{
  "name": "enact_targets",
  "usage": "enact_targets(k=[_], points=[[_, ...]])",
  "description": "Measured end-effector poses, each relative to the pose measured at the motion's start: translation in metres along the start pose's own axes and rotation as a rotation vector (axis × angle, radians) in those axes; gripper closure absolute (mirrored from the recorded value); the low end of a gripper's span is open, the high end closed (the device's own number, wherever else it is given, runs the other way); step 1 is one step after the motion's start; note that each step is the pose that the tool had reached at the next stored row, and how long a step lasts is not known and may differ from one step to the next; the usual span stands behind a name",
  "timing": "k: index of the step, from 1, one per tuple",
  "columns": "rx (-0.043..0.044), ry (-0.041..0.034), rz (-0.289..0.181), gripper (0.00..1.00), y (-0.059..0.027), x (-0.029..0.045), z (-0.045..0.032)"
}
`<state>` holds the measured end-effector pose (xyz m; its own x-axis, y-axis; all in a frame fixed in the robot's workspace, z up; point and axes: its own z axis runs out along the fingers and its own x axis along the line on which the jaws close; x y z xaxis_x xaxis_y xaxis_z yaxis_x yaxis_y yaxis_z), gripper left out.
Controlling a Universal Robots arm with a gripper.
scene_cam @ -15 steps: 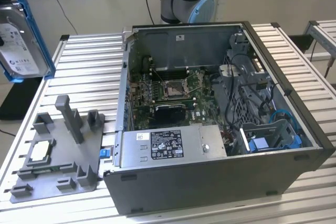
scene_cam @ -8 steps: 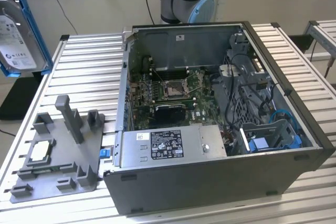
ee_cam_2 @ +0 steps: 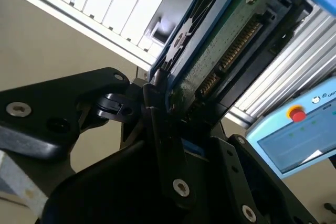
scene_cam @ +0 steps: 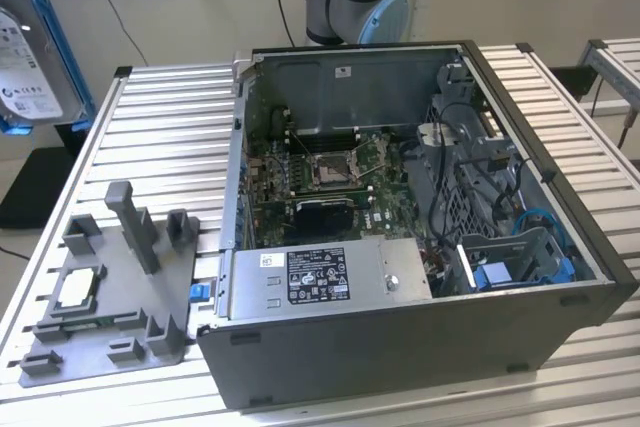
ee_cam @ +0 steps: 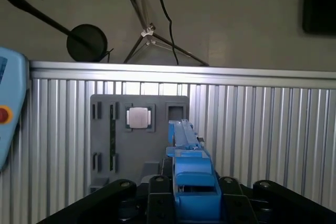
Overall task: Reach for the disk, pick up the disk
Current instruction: 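Pick up the disk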
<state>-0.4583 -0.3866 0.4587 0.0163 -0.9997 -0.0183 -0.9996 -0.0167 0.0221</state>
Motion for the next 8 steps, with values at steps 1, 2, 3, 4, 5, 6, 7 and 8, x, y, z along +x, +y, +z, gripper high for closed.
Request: enact_targets(k=[1, 2, 3, 4, 5, 6, 7, 8], points=[[0.0001, 0.0000, 0.000, 1.00, 0.0000, 0.0000, -0.0017], [0.0000, 0.0000, 0.000, 1.00, 0.0001, -0.0001, -0.0035], [0.0000, 0.0000, 0.000, 1.00, 0.0001, -0.0001, -0.0052], [0.0000, 0.0000, 0.000, 1.00, 0.0001, -0.0001, -0.0073], [0.0001, 0.0000, 0.000, 1.00, 0.0002, -0.0002, -0.0093], [0.0001, 0.0000, 0.000, 1.00, 0.0002, -0.0002, -0.0116], [0.0000, 0.0000, 0.000, 1.00, 0.0003, -0.0003, -0.0142], [0.0000, 0.0000, 0.000, 1.00, 0.0004, -0.0003, -0.0165]])
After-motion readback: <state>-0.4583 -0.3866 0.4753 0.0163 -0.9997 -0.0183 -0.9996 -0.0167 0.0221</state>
